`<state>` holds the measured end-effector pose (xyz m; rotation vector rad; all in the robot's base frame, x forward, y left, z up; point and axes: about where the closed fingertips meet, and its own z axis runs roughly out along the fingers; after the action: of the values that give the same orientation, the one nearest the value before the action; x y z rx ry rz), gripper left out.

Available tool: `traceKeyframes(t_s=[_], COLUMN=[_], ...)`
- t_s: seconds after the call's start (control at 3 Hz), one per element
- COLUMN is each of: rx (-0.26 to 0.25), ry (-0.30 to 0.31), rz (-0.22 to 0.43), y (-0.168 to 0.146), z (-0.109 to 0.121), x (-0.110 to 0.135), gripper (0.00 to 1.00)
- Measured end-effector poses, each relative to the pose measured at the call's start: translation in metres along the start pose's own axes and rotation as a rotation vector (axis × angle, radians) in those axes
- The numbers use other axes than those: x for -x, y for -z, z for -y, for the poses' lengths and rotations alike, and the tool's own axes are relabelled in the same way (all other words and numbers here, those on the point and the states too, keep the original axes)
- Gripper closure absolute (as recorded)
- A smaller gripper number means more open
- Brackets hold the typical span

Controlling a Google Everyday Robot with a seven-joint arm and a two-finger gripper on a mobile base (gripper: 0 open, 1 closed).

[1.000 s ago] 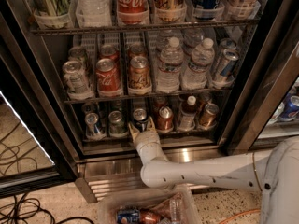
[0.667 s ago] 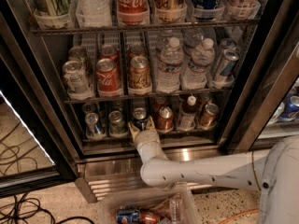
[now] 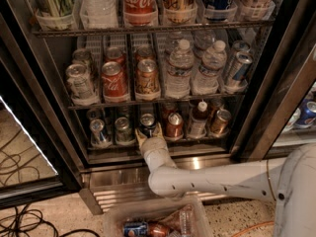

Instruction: Pick pepsi can from bottom shelf of fridge

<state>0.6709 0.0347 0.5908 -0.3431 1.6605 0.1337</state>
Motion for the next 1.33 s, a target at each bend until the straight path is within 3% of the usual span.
traceKeyframes(t_s=[0.33,0.67,1.0,1.33], rx=[0.061,0.117,0.16,0.19], ry=[-0.004,0.024,0.061,0.076], rz=[0.024,0.084,0.107,0.068], y=[0.002,0.009,0.023,0.046], z=[-0.014,-0.027,-0.036,-0.043], x=[0.018,0.048,0.064,0.058], gripper=[1.0,1.0,1.0,1.0])
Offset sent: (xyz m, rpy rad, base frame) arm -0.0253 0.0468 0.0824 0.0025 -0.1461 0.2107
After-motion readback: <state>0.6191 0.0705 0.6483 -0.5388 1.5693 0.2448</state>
